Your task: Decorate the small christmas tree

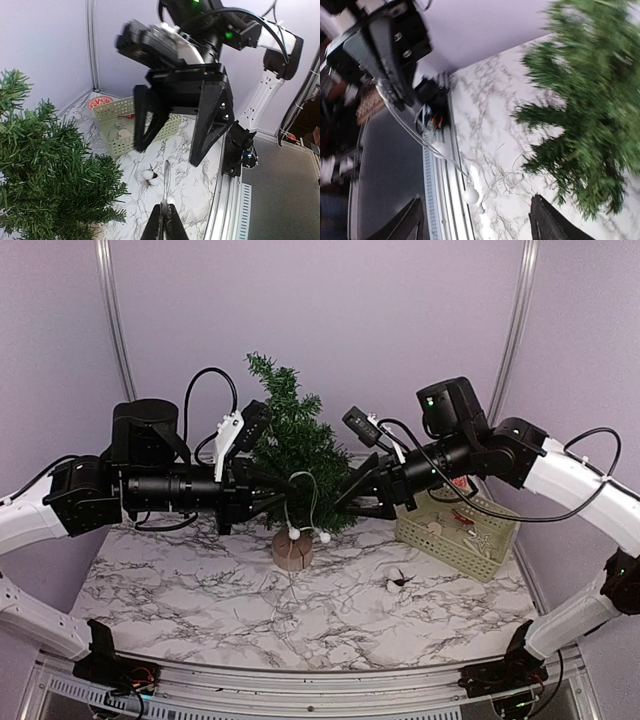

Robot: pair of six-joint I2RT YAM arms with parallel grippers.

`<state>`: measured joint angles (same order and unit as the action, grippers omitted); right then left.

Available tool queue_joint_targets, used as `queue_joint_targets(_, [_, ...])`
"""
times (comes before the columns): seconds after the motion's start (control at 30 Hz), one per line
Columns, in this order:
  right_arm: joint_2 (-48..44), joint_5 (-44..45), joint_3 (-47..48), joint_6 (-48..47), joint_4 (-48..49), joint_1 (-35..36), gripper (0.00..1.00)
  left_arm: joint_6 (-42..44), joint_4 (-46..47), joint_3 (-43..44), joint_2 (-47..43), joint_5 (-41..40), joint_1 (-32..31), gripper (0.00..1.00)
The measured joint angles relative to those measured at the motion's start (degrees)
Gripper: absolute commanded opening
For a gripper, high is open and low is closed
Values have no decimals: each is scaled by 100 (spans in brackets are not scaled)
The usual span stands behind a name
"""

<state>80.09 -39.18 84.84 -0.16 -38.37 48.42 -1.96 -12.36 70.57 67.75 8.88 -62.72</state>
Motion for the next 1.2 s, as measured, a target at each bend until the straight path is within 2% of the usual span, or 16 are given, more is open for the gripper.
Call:
queue_joint_targets(0.17, [-1445, 632, -1847, 876, 435, -525, 72, -400, 105, -122, 31, -138, 341, 0])
queue_joint_targets(0.27, [-1956, 1036, -2669, 1307, 446, -789, 63, -581, 190, -326, 9, -142, 549, 0])
queue_joint_targets(0.33, [-1987, 1386, -3073, 1596, 417, -949, 60, -673, 192, -407, 11, -138, 654, 0])
queue_joint_targets(0.5, [-1486, 2184, -3873, 2118, 396, -1093, 59, -772, 306, -420, 11, -116, 734, 0])
queue_joint_targets(0.77, [-98, 3034, -4028, 2275, 765, -1191, 60, -796, 365, -420, 9, -101, 785, 0])
queue_joint_targets(0.93, [562, 3279, -3871, 2199, 1003, -1217, 56, -793, 400, -422, -13, -149, 804, 0])
queue_joint_targets(1.07, [861, 3381, -3770, 2055, 1150, -1224, 35, -793, 420, -422, -61, -175, 820, 0])
queue_joint_targets(1.2, [870, 3368, -3766, 1939, 1143, -1231, 24, -791, 435, -422, -81, -190, 861, 0])
